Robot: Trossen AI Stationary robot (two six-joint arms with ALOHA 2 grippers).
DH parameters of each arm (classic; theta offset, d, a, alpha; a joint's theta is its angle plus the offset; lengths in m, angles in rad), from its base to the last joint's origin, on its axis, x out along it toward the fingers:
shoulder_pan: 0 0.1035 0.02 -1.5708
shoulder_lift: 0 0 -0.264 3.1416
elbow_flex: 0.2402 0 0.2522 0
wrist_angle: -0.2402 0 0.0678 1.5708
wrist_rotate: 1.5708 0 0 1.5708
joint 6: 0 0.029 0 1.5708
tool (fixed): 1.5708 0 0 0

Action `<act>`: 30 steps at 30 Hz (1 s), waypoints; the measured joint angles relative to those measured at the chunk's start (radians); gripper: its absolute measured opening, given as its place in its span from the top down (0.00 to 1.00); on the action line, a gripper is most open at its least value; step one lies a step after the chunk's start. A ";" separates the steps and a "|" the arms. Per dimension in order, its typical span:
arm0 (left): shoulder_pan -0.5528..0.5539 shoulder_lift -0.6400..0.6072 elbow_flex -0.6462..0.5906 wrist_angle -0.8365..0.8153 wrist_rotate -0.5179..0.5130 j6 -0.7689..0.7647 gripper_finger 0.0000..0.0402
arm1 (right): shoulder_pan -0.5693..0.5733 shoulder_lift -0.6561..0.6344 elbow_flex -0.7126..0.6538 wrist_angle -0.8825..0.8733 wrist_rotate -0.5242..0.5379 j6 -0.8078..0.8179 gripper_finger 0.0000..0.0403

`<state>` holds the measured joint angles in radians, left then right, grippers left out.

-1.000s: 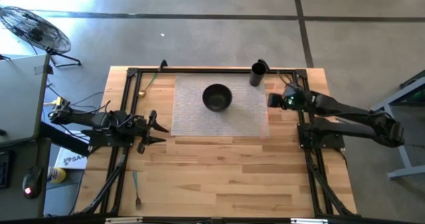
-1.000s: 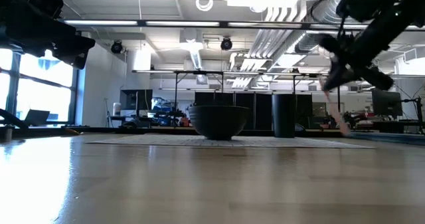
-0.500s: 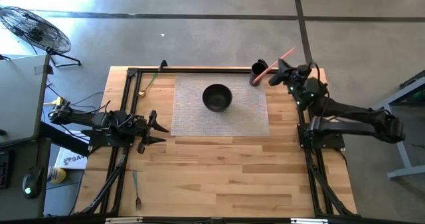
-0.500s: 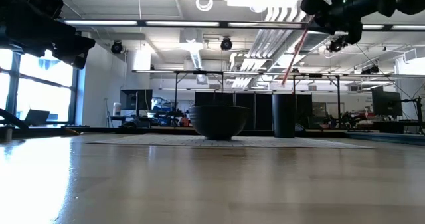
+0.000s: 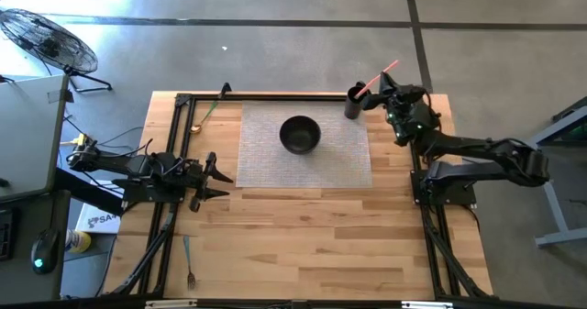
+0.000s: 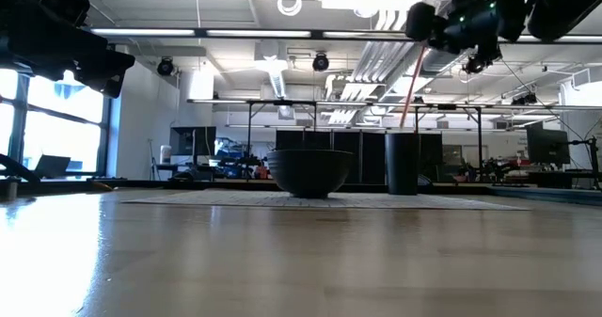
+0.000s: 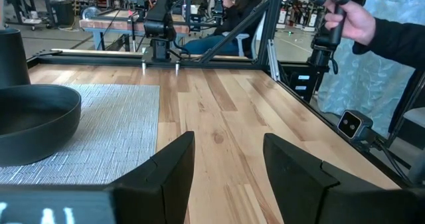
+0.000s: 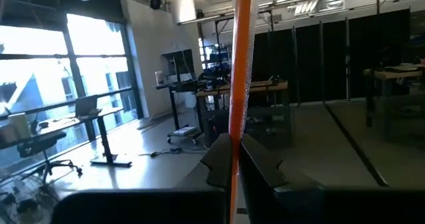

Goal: Pick & Place Utensil
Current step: Put the orange straw into the black cup

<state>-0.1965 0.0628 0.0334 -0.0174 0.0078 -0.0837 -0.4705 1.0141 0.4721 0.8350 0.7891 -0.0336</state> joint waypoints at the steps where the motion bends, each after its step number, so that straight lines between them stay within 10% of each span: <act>1: 0.000 0.000 0.000 0.000 0.000 0.000 0.56 | -0.011 0.014 0.000 0.001 -0.018 0.004 0.97; 18: 0.000 0.000 0.000 0.000 0.000 0.000 0.56 | -0.120 0.212 0.000 -0.062 -0.195 0.036 0.96; 30: 0.000 0.000 0.000 0.000 0.000 0.000 0.56 | -0.158 0.207 0.029 -0.244 -0.224 0.131 0.71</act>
<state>-0.1964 0.0626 0.0335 -0.0174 0.0078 -0.0837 -0.6289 1.2212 0.5011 0.5910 0.5648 0.0973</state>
